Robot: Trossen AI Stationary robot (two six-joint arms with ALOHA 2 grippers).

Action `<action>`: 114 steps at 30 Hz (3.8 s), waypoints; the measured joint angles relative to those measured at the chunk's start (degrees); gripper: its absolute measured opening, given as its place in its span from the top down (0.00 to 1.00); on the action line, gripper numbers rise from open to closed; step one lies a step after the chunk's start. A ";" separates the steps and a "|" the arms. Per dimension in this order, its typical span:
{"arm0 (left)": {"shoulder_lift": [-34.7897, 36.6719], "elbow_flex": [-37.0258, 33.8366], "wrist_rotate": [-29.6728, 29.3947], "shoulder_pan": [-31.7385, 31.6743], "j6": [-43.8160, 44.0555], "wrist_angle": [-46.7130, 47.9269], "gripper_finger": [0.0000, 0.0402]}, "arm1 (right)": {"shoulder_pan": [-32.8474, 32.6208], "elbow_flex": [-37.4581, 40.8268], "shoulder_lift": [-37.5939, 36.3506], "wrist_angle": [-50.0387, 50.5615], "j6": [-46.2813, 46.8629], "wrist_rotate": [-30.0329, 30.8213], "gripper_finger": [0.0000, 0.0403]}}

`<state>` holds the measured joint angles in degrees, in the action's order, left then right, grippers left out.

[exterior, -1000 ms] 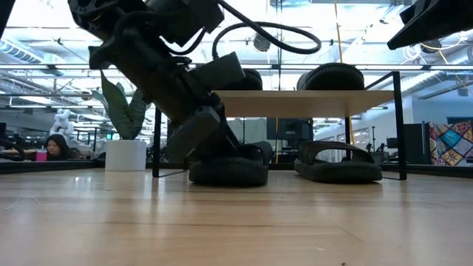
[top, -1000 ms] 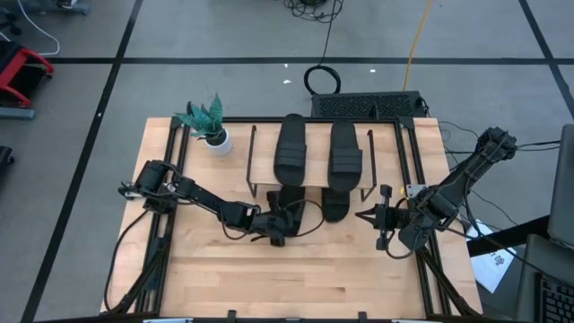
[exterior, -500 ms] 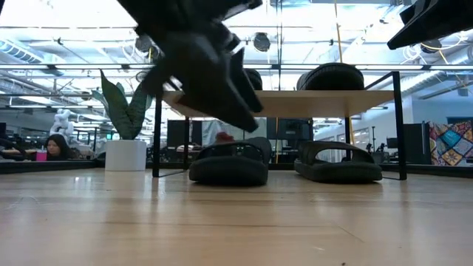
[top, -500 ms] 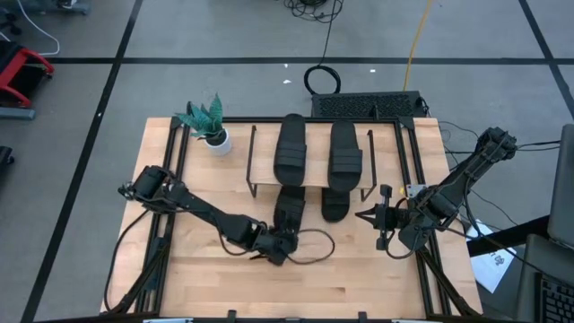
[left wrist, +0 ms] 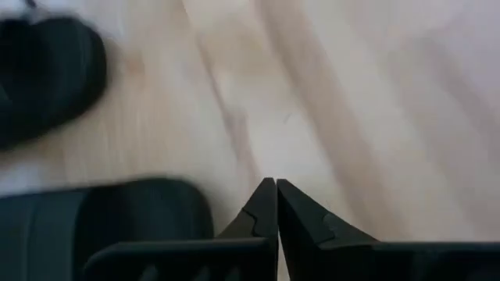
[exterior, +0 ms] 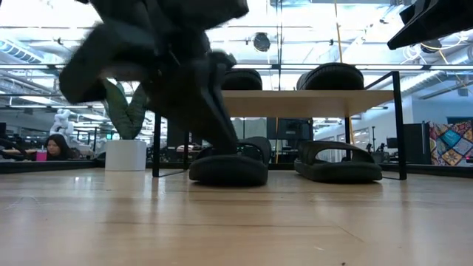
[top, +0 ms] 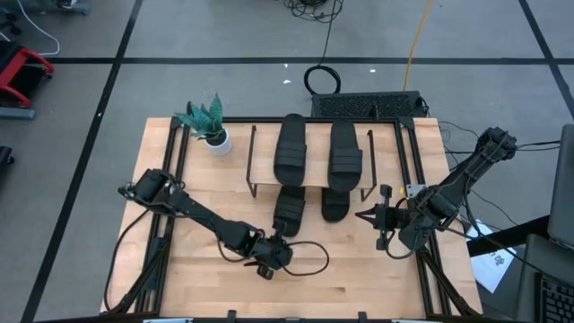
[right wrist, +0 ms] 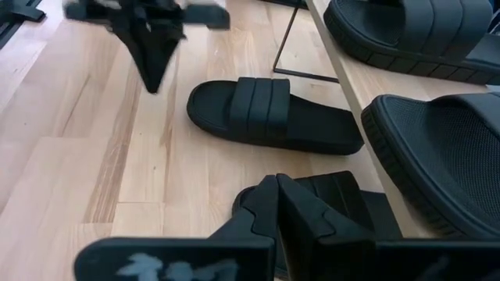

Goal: Pick and place slides into the shelf
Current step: Adjust the black slipper under the shelf, then adjust the shelf

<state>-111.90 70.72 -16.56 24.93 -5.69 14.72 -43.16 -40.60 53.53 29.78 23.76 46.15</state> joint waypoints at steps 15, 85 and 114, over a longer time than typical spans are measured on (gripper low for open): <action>-2.82 -0.01 1.07 -5.37 1.13 -0.37 0.99 | -0.06 0.00 0.01 0.22 0.40 -0.03 1.00; 48.79 -22.90 -43.80 -5.94 23.12 19.98 1.00 | -0.09 0.00 -5.78 13.99 7.13 -2.52 1.00; 52.02 -38.64 -17.34 -23.98 10.23 -6.25 1.00 | 0.07 5.51 -6.11 28.02 22.46 3.32 1.00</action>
<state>-59.88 32.08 -33.90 0.95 4.54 8.47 -43.09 -35.09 47.42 57.80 46.22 49.47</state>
